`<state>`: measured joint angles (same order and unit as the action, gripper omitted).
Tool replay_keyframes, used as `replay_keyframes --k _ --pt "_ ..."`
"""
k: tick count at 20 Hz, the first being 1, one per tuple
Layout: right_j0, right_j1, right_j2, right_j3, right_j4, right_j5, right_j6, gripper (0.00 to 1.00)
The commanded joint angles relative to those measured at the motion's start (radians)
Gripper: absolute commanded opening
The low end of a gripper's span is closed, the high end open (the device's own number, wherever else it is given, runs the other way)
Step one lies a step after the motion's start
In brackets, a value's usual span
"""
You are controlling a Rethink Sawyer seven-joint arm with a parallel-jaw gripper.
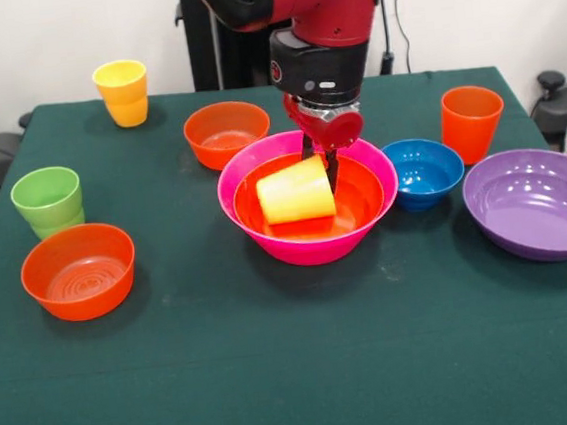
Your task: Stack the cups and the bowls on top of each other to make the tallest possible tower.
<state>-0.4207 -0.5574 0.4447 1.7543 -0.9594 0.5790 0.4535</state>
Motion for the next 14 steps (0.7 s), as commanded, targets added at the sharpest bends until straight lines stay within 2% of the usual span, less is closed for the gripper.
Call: replay_keyframes --k 1,3,7,14 --pt "0.045 -0.027 -0.055 -0.075 -0.105 -0.01 0.082 1.0" --pt "0.056 -0.049 -0.066 -0.067 -0.117 -0.051 0.123 1.0" --pt "0.122 -0.108 -0.114 -0.075 -0.165 -0.085 0.205 1.0" --pt "0.298 -0.142 -0.264 -0.116 -0.287 -0.142 0.374 1.0"
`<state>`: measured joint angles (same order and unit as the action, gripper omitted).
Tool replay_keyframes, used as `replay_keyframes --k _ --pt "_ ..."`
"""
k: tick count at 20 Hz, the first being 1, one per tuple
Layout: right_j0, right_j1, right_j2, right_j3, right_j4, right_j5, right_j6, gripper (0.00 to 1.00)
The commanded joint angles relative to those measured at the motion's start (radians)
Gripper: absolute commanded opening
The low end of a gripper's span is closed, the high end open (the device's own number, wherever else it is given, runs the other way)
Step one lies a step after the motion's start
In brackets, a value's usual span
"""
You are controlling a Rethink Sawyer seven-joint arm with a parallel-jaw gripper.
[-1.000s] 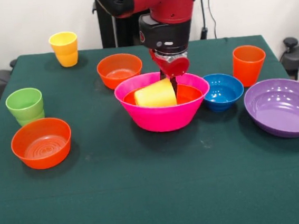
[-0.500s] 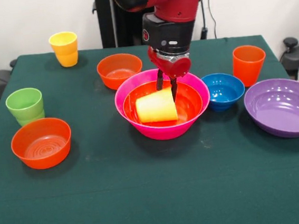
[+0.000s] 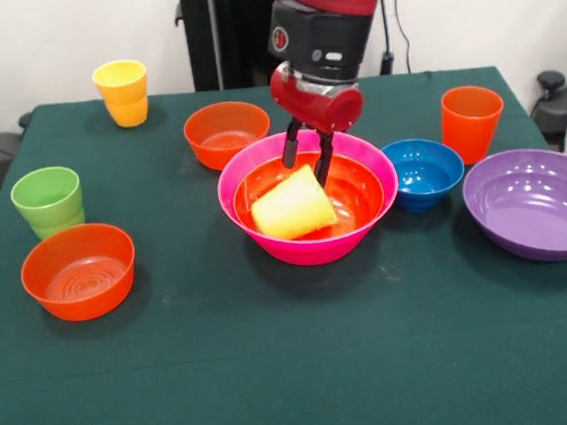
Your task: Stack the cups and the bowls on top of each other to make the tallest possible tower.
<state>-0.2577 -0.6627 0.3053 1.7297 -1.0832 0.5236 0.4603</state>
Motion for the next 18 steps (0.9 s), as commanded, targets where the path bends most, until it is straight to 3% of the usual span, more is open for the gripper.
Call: replay_keyframes --k 1,9,13,18 --pt "0.149 -0.038 -0.139 -0.096 -0.168 -0.087 0.374 1.0" --pt "0.264 -0.014 -0.241 -0.156 -0.257 -0.094 0.442 1.0" --pt "0.333 0.045 -0.309 -0.234 -0.356 -0.116 0.593 1.0" --pt "0.289 0.128 -0.297 -0.278 -0.316 -0.058 0.556 1.0"
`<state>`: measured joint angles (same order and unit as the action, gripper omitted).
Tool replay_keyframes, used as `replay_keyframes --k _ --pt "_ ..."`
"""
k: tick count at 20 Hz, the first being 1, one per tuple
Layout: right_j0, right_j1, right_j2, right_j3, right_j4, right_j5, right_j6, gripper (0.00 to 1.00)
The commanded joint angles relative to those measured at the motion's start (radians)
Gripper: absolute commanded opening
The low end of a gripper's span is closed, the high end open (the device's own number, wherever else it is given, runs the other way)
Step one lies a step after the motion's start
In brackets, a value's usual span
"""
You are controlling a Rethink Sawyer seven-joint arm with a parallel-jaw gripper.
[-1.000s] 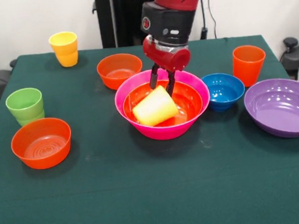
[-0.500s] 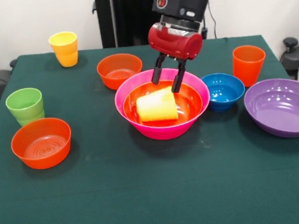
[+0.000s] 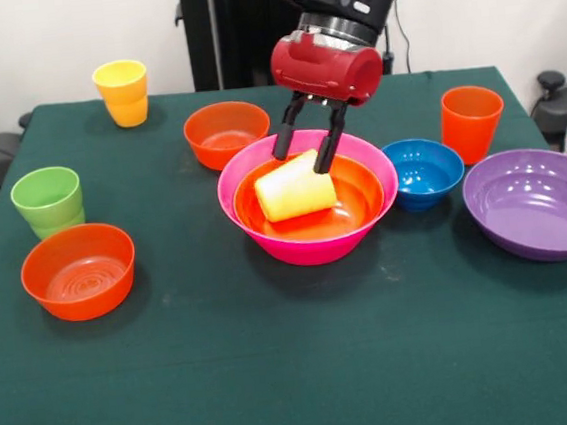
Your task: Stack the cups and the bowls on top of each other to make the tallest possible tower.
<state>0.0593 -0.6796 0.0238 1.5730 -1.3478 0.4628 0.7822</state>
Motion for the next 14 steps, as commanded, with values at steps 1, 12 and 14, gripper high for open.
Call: replay_keyframes --k 1,12,14 --pt "-0.048 0.154 -0.003 -0.116 -0.029 -0.004 0.215 1.0" --pt "-0.359 0.108 0.272 0.118 0.369 0.152 -0.179 1.0" --pt "-0.383 0.1 0.302 0.138 0.404 0.193 -0.224 1.0"
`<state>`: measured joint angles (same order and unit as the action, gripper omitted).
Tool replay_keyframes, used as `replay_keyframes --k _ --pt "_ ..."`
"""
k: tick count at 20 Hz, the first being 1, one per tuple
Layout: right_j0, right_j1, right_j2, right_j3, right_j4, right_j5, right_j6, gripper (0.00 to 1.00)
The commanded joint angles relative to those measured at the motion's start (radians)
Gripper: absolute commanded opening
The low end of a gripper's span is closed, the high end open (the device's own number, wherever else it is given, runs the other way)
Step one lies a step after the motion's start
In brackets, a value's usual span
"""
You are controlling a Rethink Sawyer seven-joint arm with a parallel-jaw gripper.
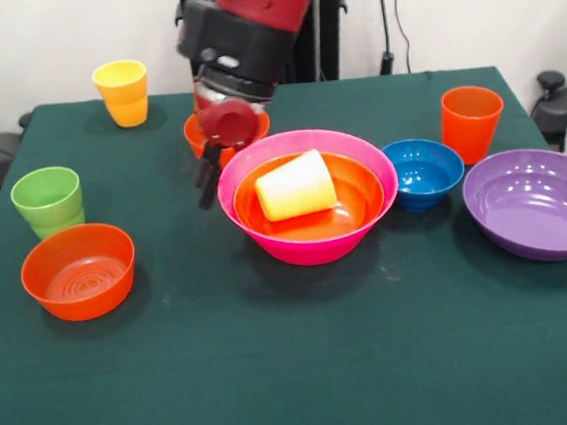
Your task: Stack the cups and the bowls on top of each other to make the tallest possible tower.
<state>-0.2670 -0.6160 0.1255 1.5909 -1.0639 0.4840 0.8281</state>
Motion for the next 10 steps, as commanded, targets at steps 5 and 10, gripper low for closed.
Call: replay_keyframes --k 5,10 --pt "-0.12 -0.011 0.268 0.198 0.148 0.162 -0.312 1.0" --pt "-0.161 -0.062 0.343 0.26 0.178 0.143 -0.276 1.0"
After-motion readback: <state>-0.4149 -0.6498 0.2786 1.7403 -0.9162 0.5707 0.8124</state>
